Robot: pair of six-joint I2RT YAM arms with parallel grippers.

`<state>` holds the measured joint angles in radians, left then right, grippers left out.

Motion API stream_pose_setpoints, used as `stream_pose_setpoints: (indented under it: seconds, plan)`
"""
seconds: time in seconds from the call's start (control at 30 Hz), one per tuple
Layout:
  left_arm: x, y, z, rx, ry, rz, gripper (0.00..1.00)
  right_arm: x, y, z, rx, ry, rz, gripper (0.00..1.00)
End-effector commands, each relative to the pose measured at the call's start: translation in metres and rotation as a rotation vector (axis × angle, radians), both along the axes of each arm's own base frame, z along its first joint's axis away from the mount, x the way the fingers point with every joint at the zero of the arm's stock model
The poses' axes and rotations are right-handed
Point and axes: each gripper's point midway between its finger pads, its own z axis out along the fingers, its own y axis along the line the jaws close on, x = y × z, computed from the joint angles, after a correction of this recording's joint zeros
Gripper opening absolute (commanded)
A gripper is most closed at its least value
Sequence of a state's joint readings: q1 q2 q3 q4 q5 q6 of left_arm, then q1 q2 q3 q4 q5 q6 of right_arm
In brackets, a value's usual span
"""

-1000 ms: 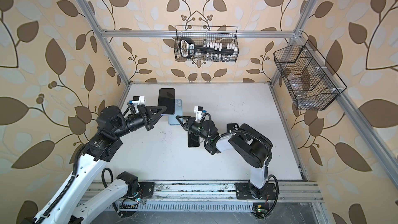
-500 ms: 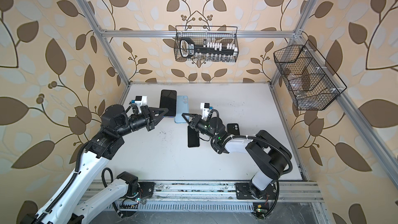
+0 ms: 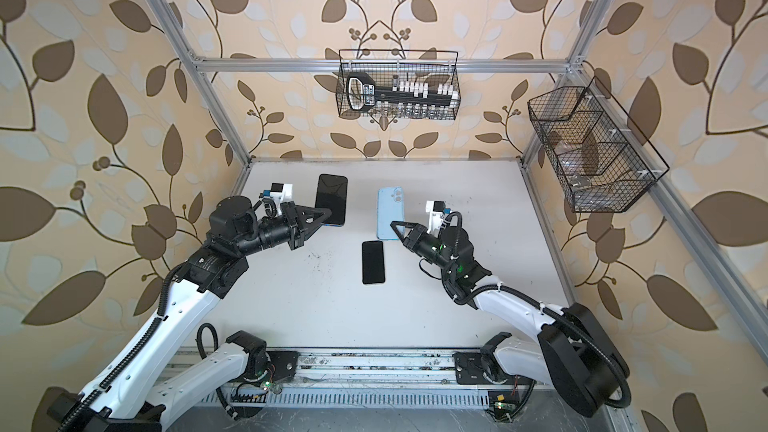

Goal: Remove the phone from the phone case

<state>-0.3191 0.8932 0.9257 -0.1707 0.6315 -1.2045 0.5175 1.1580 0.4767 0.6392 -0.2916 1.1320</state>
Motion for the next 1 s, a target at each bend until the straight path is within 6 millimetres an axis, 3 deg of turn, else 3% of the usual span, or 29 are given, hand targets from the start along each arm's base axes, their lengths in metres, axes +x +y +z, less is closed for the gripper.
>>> stream_pose_setpoints:
  seconds: [0.0,0.17,0.43,0.73,0.97]
  plan:
    - [-0.001,0.000,0.029,-0.026,-0.150,-0.028,0.00,-0.015,-0.013,-0.038,-0.130,0.087,0.025,0.00]
    - [0.004,0.003,0.020,-0.026,-0.140,-0.018,0.00,-0.029,-0.035,-0.070,-0.159,0.162,0.000,0.00]
    - [0.008,0.009,0.009,-0.039,-0.122,-0.011,0.00,-0.048,-0.048,-0.117,-0.210,0.275,0.005,0.00]
    - [0.012,0.015,-0.004,-0.041,-0.098,0.004,0.00,-0.054,-0.054,-0.148,-0.243,0.343,-0.003,0.01]
    - [0.014,0.019,-0.008,-0.039,-0.090,0.008,0.00,-0.053,-0.055,-0.157,-0.244,0.359,-0.014,0.01]
